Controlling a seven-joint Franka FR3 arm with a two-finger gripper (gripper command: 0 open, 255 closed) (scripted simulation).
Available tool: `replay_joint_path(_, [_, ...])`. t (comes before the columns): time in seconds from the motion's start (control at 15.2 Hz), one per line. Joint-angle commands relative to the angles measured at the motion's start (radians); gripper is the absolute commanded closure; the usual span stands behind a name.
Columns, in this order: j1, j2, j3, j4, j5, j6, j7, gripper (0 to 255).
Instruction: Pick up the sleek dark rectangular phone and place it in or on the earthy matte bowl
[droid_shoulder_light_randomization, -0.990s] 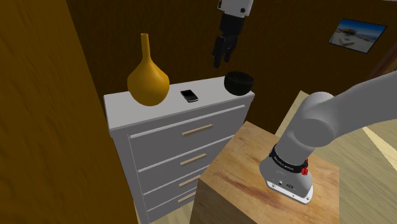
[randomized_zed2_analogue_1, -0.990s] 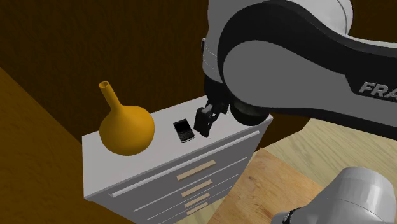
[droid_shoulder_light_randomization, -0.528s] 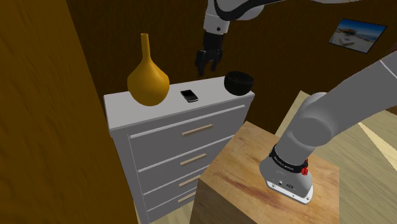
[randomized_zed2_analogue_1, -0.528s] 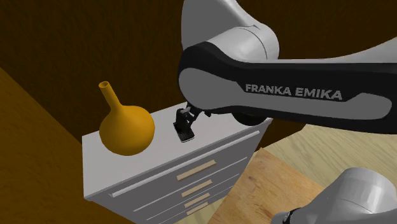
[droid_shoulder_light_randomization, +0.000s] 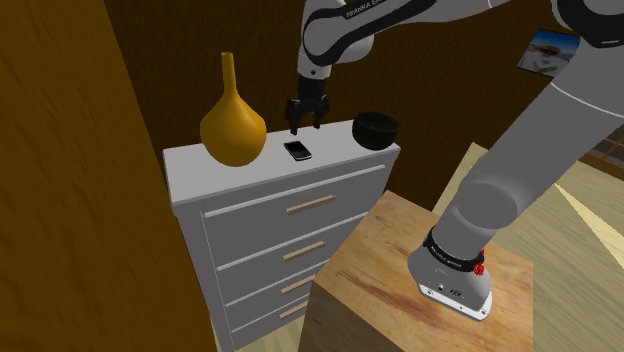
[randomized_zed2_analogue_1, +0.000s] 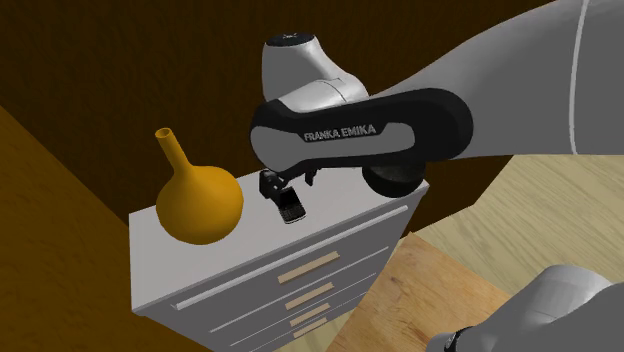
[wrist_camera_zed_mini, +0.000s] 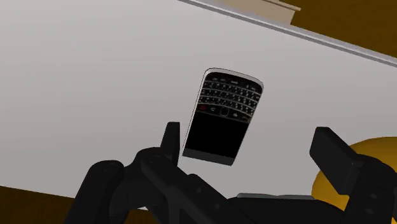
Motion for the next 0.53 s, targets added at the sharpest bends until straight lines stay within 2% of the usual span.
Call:
replay_joint_path(0.0, [-0.008, 0.074, -0.001, 0.026, -0.006, 0.042, 0.032, 0])
replay_joint_path(0.2, [-0.017, 0.177, -0.007, 0.075, -0.014, 0.088, 0.071, 0])
replay_joint_path(0.46, [-0.015, 0.206, -0.006, 0.051, -0.015, 0.141, 0.072, 0])
